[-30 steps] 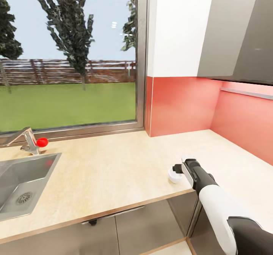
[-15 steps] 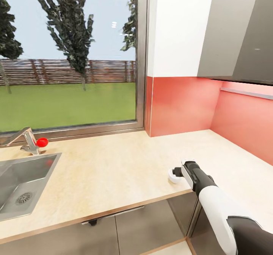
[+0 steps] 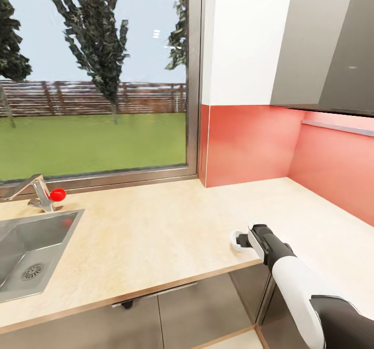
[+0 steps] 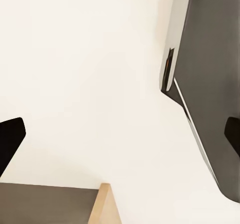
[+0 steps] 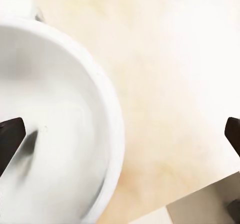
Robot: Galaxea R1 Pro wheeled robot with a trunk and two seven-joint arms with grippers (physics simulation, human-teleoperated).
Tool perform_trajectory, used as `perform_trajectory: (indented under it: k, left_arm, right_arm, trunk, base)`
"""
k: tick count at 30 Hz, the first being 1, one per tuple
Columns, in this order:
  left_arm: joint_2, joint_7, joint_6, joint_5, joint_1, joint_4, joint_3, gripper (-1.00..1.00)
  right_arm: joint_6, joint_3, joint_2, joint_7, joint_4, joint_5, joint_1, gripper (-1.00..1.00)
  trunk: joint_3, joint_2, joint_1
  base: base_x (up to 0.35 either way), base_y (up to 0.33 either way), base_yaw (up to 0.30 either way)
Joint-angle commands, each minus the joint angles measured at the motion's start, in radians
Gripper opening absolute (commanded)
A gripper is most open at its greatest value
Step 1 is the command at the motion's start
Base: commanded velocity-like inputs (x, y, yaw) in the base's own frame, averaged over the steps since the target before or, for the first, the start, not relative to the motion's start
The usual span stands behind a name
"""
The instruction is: Set up a coffee station on the kitchen countertop: keep the coffee maker on the countertop, move the bottle of coffee from the kitchen shelf to the counter next to the coffee maker, place a paper coffee filter on top of the coffee maker, put the saucer next to the coffee maker with the coffee cup on the saucer, and place the electric kettle next to the coffee maker.
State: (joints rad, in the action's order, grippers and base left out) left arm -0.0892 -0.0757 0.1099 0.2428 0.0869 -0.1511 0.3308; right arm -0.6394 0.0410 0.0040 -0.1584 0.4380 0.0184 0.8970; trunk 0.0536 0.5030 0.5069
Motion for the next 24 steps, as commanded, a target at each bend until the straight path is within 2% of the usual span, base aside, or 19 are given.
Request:
perform_trajectory:
  k: [1, 4, 5, 24]
  left_arm:
    - [0.001, 0.000, 0.007, 0.010, 0.001, -0.004, 0.007, 1.00]
    - [0.001, 0.000, 0.007, 0.010, 0.000, -0.004, 0.007, 1.00]
    - [0.001, 0.000, 0.007, 0.011, 0.000, -0.004, 0.007, 1.00]
    - [-0.002, 0.000, 0.007, 0.010, 0.001, -0.004, 0.007, 1.00]
  right_arm:
    - [-0.005, 0.003, 0.001, -0.001, 0.001, 0.002, 0.000, 1.00]
    - [-0.005, 0.003, 0.001, -0.001, -0.001, 0.001, 0.001, 1.00]
    - [-0.005, 0.003, 0.001, -0.001, -0.001, 0.001, 0.000, -1.00]
    - [-0.004, 0.003, 0.002, -0.001, 0.005, 0.000, 0.000, -1.00]
  trunk:
    - [0.002, 0.002, 0.000]
    - [0.002, 0.002, 0.000]
    - [0.002, 0.002, 0.000]
    - [0.002, 0.002, 0.000]
  base:
    - [0.000, 0.000, 0.000]
    - [0.000, 0.000, 0.000]
    - [0.000, 0.000, 0.000]
    - [0.000, 0.000, 0.000]
